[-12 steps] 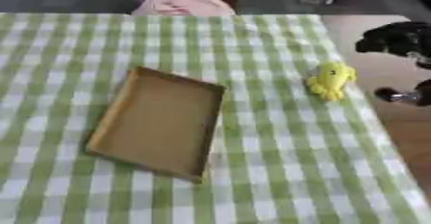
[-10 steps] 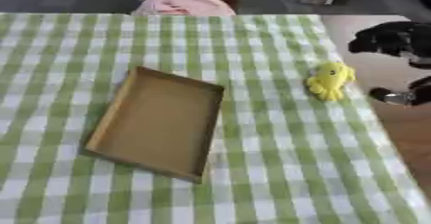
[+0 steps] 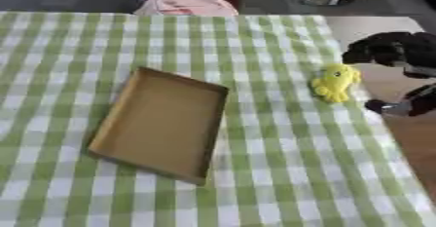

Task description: Pick up objects on the table and place them in the box.

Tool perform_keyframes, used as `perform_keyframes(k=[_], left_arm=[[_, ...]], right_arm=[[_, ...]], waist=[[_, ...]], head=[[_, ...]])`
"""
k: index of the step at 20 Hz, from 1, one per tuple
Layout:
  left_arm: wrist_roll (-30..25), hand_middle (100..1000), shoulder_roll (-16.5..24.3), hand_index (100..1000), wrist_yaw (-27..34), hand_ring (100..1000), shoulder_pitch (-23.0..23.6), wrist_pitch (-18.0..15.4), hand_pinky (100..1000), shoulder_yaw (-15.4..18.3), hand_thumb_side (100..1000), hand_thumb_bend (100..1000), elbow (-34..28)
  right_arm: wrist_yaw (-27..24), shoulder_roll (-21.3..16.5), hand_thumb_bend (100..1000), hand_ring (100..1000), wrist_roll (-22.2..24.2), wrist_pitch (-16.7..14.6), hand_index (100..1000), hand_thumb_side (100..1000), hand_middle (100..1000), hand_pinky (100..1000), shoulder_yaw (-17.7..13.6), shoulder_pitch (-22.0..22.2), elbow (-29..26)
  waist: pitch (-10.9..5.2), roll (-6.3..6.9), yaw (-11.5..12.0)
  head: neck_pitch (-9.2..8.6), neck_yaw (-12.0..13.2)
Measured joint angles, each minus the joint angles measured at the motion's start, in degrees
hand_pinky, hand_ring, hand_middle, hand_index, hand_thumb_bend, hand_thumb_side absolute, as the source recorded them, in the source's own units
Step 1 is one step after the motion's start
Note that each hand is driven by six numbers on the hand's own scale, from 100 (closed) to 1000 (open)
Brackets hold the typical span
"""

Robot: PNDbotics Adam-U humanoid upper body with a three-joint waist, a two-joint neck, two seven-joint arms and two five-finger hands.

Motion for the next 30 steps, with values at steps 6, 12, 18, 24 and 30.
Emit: perform_keyframes(k=[6,12,18,24,30], left_arm=[[-0.3,782,0.0,547,0.0,764,-0.1,0.1,571,0.0,716,100,0.0],[-0.8,783,0.1,544,0.0,765,-0.5,0.1,570,0.3,716,100,0.0],[-1.2,785,0.1,541,0.0,767,-1.2,-0.1,569,0.7,717,100,0.0],[-1.6,786,0.1,538,0.0,767,-1.9,-0.4,569,1.1,715,100,0.0],[-2.0,788,0.6,533,0.1,769,-2.5,-0.9,567,1.6,715,100,0.0]], right_arm=[[0.3,0.0,366,921,-2.1,2.3,986,356,850,907,-2.4,1.3,2.3],[-0.6,0.0,320,898,-5.2,2.6,982,369,845,895,-4.8,2.0,6.8],[-3.0,0.0,289,891,-6.4,1.8,982,374,849,892,-6.3,2.2,9.5],[-3.9,0.0,288,891,-6.7,1.6,984,368,853,892,-7.2,1.7,10.5],[-3.5,0.1,295,893,-8.0,2.0,985,357,857,893,-8.5,1.8,11.1]], waist=[[0.96,-0.24,0.0],[2.17,-0.42,0.4],[3.55,-0.48,1.0],[5.07,-0.52,2.4],[6.63,-0.85,4.2]], head=[[-0.05,-0.6],[-0.45,-1.5],[-1.87,-2.4],[-3.36,-3.7],[-4.84,-5.2]])
